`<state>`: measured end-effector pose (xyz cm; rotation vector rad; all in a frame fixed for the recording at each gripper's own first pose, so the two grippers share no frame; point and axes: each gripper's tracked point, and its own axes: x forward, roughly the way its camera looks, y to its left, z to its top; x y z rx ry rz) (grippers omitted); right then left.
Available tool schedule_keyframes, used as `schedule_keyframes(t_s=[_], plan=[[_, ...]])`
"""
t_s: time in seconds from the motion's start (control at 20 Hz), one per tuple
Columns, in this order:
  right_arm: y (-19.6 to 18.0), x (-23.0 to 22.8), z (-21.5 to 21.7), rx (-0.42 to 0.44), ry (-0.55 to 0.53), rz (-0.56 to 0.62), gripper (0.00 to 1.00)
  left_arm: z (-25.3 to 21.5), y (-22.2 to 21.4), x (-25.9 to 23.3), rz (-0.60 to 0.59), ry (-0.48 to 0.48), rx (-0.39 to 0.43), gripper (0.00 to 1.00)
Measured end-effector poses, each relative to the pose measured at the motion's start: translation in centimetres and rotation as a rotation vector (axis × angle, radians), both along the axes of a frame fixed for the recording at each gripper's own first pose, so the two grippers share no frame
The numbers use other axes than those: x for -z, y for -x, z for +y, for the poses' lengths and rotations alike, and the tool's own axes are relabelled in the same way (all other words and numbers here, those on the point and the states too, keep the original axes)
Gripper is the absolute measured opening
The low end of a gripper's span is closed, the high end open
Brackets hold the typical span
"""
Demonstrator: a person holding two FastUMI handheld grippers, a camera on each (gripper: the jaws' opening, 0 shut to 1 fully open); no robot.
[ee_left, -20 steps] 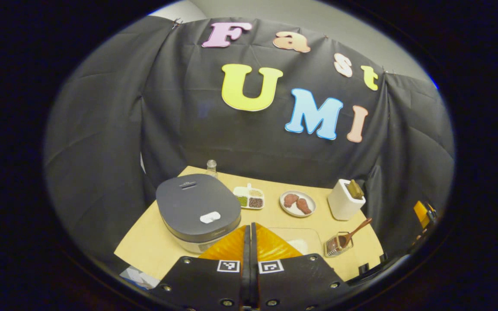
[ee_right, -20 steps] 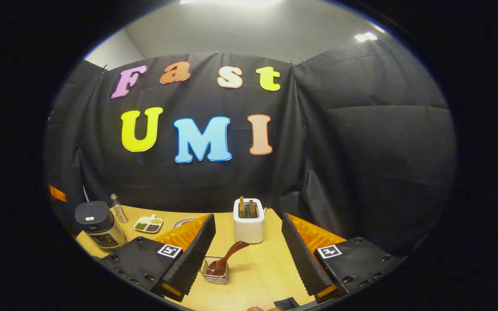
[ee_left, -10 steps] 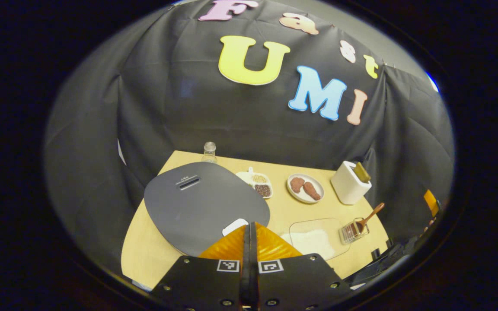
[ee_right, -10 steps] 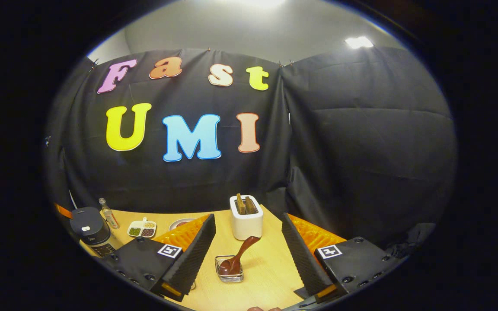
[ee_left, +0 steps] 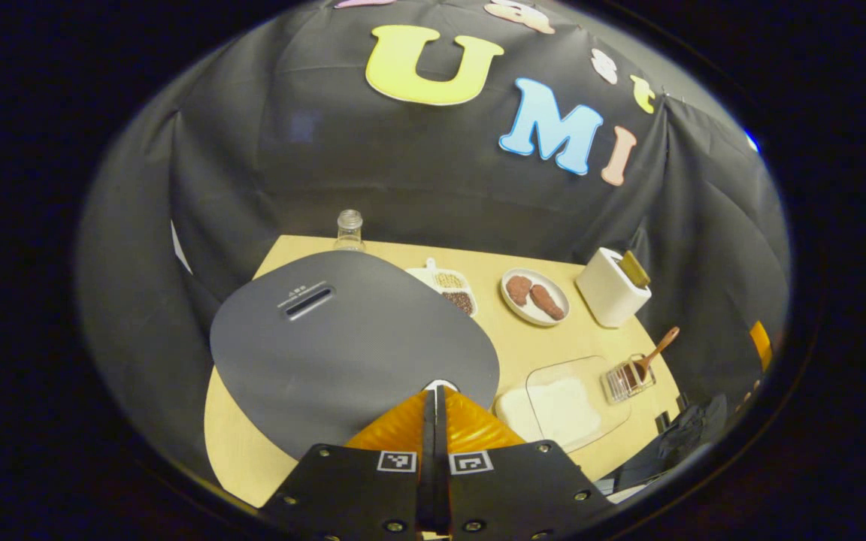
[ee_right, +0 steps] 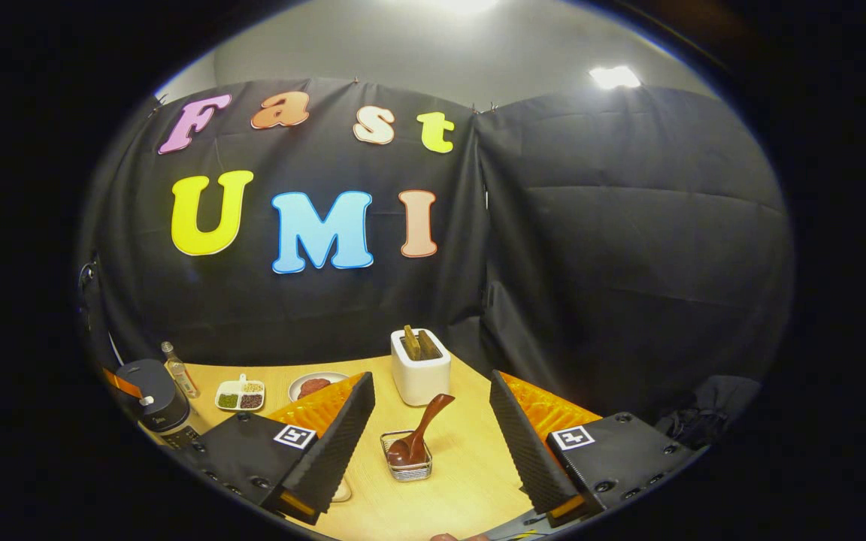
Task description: Close the left gripper, press the button to open the rice cooker; take a wooden spoon from the chopstick holder with the right hand, scoop a spoonful of rice and pour it into the rice cooker, then put the wooden spoon back into the chopstick holder.
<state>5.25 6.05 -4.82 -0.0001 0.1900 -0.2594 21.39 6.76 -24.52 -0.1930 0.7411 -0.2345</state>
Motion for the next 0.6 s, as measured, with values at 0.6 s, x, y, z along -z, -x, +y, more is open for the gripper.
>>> schedule_keyframes(t_s=[0.6], plan=[[-1.6, 2.2, 3.7, -0.048, -0.006, 0.043, 0.98, -0.3, 0.4, 0.7, 0.036, 0.008, 0.020, 0.02]])
